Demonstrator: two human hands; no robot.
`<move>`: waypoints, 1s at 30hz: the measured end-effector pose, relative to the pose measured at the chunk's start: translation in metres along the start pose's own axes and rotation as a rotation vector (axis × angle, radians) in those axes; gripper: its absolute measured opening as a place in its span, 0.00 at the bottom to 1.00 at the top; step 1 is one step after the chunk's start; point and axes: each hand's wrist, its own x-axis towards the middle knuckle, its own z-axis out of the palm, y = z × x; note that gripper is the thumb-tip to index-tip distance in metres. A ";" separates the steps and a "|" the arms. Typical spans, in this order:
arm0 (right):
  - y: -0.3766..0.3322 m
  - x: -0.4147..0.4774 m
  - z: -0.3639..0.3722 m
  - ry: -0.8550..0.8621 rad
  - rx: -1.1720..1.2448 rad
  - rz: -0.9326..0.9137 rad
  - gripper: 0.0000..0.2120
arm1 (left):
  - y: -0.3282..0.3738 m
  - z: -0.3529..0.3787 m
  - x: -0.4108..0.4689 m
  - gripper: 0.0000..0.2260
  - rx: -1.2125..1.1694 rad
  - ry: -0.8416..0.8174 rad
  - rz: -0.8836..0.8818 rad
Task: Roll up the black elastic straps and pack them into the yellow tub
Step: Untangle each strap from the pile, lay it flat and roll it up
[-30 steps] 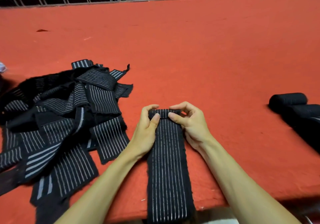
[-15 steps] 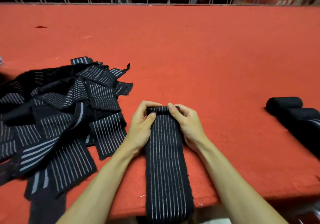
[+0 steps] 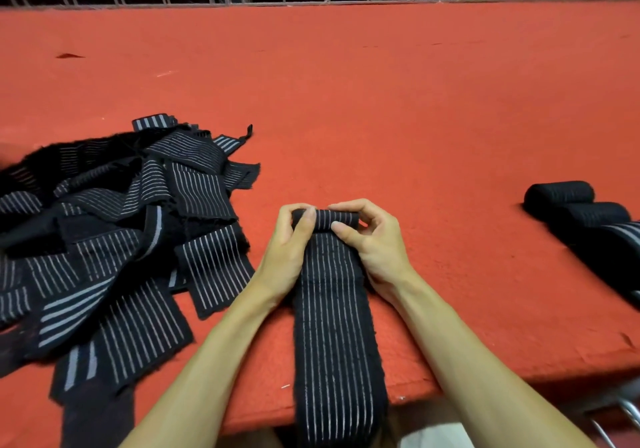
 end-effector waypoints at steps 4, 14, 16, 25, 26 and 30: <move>0.001 -0.001 0.001 0.020 0.084 0.049 0.14 | 0.004 0.001 0.002 0.17 0.022 0.018 0.008; 0.002 0.001 0.004 -0.059 0.167 0.159 0.09 | 0.009 -0.001 -0.003 0.06 -0.017 0.091 0.033; 0.003 0.002 0.007 -0.054 0.154 0.172 0.08 | 0.010 -0.002 -0.003 0.07 0.025 0.091 0.080; 0.004 0.002 0.004 0.063 0.105 0.158 0.07 | 0.008 -0.003 -0.003 0.15 0.073 -0.034 0.095; 0.003 0.001 0.004 0.068 0.108 0.149 0.07 | 0.007 -0.003 -0.002 0.13 0.069 -0.051 0.085; 0.001 0.002 0.003 0.045 0.101 0.099 0.10 | 0.001 -0.004 -0.001 0.16 0.067 -0.027 0.018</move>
